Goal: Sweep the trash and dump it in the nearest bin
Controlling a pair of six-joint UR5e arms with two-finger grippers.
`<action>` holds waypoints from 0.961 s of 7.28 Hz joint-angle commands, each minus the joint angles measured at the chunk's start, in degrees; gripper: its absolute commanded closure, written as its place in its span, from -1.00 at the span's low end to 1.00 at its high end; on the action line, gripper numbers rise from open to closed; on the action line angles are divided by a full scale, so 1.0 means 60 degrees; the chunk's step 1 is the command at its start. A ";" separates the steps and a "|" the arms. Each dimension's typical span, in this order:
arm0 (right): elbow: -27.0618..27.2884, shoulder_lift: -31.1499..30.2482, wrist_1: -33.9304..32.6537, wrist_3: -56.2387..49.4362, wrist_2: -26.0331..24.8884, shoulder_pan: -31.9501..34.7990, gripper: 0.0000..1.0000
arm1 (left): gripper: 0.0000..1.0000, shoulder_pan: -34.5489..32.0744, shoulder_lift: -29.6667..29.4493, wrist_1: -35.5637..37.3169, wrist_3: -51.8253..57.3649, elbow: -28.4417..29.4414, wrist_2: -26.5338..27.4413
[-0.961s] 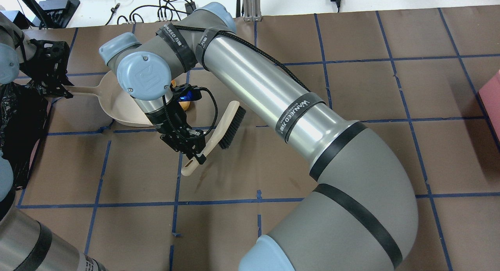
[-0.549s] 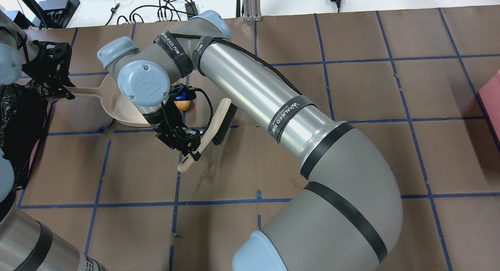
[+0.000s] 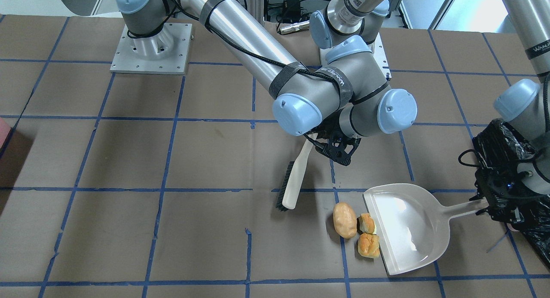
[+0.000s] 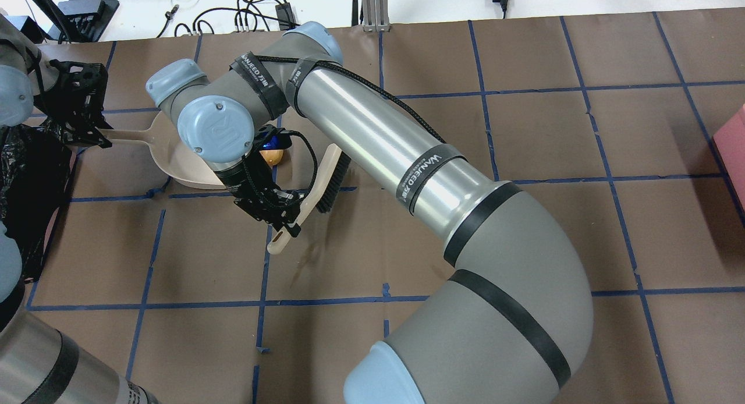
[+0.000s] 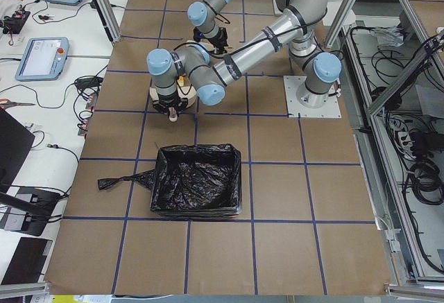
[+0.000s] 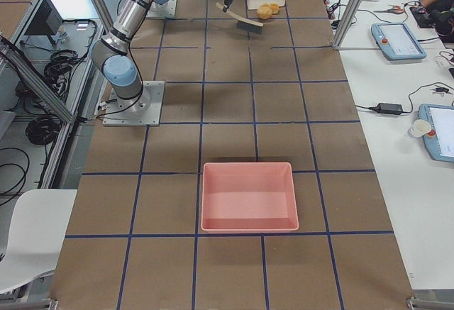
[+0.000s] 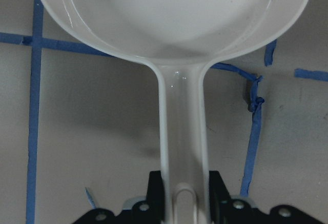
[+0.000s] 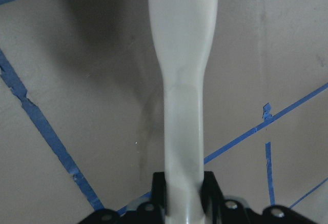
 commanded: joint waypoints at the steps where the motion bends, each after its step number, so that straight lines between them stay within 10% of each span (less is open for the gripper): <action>1: -0.0026 -0.0007 -0.0032 -0.0007 -0.0043 0.0031 1.00 | 0.99 -0.0007 0.0022 0.0002 -0.0015 0.0047 0.0002; 7: -0.1250 0.1043 -0.1248 -0.0533 -0.0365 0.0003 1.00 | 0.99 -0.0036 0.0110 0.0016 -0.0015 0.0033 0.0075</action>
